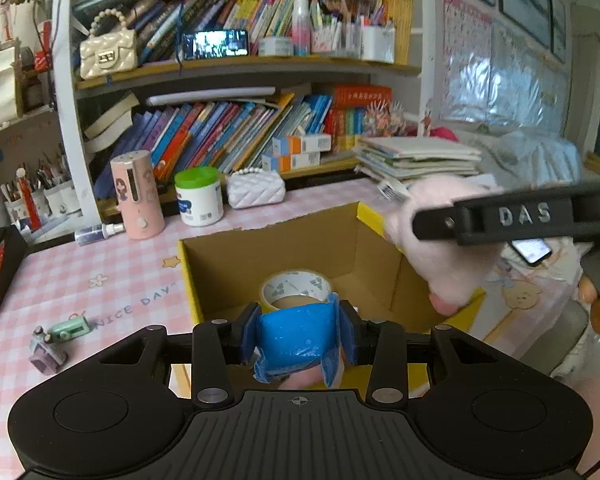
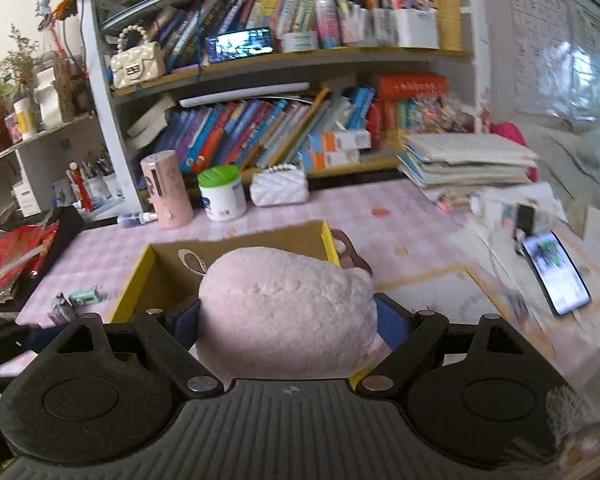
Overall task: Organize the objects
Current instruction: 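Lower the stapler and pig into the box and open both tools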
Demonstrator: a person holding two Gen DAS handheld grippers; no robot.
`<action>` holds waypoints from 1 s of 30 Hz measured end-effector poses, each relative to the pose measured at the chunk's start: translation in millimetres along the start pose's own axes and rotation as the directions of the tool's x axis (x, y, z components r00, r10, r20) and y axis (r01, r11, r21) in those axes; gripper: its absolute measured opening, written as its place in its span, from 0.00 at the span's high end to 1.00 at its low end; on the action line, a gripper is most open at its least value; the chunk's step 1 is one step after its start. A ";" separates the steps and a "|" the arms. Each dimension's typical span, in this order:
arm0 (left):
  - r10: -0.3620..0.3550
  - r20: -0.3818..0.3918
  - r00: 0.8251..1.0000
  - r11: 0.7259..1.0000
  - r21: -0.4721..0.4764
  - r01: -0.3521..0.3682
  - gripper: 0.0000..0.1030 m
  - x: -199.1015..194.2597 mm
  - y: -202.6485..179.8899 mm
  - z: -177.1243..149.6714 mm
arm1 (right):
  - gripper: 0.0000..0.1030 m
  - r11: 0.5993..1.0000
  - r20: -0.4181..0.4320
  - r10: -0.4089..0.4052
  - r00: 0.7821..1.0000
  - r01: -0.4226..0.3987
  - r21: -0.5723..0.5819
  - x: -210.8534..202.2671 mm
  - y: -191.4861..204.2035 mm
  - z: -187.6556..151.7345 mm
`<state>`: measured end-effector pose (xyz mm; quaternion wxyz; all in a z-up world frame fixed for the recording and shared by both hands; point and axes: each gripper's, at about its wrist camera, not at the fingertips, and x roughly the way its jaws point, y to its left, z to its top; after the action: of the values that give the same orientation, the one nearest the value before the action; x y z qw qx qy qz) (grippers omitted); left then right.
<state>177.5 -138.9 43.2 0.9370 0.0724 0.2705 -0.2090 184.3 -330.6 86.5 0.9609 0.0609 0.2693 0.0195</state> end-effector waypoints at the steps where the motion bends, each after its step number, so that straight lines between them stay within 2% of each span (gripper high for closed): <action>1: 0.009 -0.009 1.000 1.000 0.008 -0.009 0.62 5.0 -1.9 1.4 | 0.18 1.000 -0.002 0.007 1.000 -0.007 -0.017 7.4 0.4 4.3; 9: 0.044 -0.071 0.997 0.998 0.041 -0.041 0.62 45.7 -18.5 6.5 | 0.18 0.990 -0.091 0.071 0.993 -0.082 -0.118 68.2 6.6 18.5; 17: 0.069 -0.152 0.986 0.997 0.051 -0.062 0.62 72.4 -22.6 -1.1 | 0.17 0.970 -0.222 0.107 0.969 -0.151 -0.190 117.6 12.2 8.3; 24: 0.079 -0.187 0.979 0.997 0.037 -0.073 0.62 84.7 -19.8 -2.0 | 0.17 0.958 -0.324 0.106 0.940 -0.183 -0.219 146.2 13.2 -3.0; 30: 0.086 -0.208 0.974 0.996 0.018 -0.085 0.61 89.8 -17.6 -2.4 | 0.14 0.942 -0.349 0.103 0.931 -0.204 -0.268 151.9 17.8 -5.6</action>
<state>237.6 -185.8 -7.4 0.9112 0.1098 0.3630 -0.1610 311.1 -301.7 5.8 0.8956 -0.0683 0.4147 0.1458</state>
